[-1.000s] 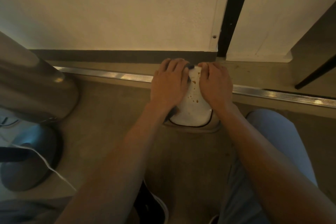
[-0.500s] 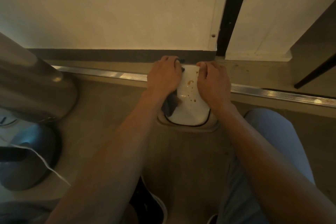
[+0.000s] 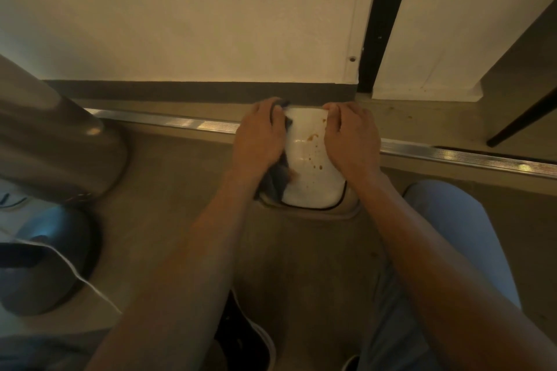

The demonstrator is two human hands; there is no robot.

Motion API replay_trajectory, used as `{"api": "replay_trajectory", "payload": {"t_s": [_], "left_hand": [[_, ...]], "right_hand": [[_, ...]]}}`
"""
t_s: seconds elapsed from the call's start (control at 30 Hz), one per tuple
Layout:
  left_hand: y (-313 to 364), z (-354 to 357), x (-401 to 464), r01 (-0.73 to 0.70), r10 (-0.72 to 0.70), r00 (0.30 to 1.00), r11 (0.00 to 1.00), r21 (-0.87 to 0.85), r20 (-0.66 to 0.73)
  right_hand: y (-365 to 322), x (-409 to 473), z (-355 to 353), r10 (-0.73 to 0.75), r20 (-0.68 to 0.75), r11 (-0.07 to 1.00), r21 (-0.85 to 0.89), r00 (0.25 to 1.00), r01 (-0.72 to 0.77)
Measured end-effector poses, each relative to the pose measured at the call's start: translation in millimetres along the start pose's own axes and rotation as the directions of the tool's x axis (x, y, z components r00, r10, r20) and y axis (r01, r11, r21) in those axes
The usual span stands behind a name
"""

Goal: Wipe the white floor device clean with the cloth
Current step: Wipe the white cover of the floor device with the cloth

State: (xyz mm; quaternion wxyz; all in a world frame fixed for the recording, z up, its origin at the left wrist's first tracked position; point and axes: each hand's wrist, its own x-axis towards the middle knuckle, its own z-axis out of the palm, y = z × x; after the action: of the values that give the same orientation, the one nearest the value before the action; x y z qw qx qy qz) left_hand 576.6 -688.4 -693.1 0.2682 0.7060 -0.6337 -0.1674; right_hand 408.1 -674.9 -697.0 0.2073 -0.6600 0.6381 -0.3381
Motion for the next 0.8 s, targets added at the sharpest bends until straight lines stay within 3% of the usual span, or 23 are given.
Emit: {"api": "replay_trajectory", "payload": {"t_s": [0.07,0.13,0.23,0.27,0.33,0.43,0.47,0.53,0.67,0.77,0.8], "left_hand": [[9.4,0.9,26.4,0.051,-0.061,0.994,0.993,0.109,0.092],[16.2,4.6,21.1,-0.010,-0.007,0.996,0.978,0.206,0.084],[11.8,5.6,-32.8,-0.342,0.361,0.932,0.900,0.271,-0.023],[3.0,7.2,-49.9,-0.398,0.423,0.905,0.885,0.241,-0.057],[-9.6,3.8,-64.8,-0.336,0.339,0.934,0.941,0.043,-0.112],[-13.9,-1.5,-37.8,-0.020,0.012,0.999,0.984,-0.177,-0.047],[-9.6,-4.4,-18.6,0.052,-0.053,0.999,0.986,-0.159,0.000],[7.8,-10.1,15.3,0.115,-0.119,0.981,0.993,0.035,0.151],[41.5,-4.2,33.0,-0.231,0.133,0.947,0.913,0.335,0.292],[25.5,-5.4,16.8,-0.481,0.415,0.867,0.841,0.247,0.275],[14.3,-8.5,14.3,-0.471,0.421,0.870,0.863,0.181,0.257]], "right_hand": [[-1.1,0.1,-0.4,0.007,-0.001,1.000,0.011,1.000,-0.007],[-2.3,0.5,0.6,0.005,-0.028,1.000,0.007,1.000,-0.004],[-0.6,0.9,2.4,-0.005,-0.052,1.000,-0.008,0.999,0.004],[0.0,0.8,2.5,-0.001,-0.045,1.000,-0.003,0.999,0.001],[0.1,0.6,2.1,0.006,-0.026,1.000,0.011,1.000,-0.006],[-1.4,0.0,1.4,-0.009,-0.015,1.000,0.009,1.000,0.010],[-2.5,-0.8,1.0,-0.013,-0.014,1.000,0.003,1.000,0.013],[-4.6,-2.1,-0.3,-0.015,-0.011,1.000,-0.016,1.000,0.015],[-8.1,-0.9,-1.0,-0.023,-0.030,1.000,-0.019,0.999,0.023],[-5.2,0.2,0.9,-0.031,-0.051,0.999,-0.039,0.998,0.029],[-4.8,-0.3,1.2,-0.023,-0.054,0.999,-0.035,0.998,0.021]]}}
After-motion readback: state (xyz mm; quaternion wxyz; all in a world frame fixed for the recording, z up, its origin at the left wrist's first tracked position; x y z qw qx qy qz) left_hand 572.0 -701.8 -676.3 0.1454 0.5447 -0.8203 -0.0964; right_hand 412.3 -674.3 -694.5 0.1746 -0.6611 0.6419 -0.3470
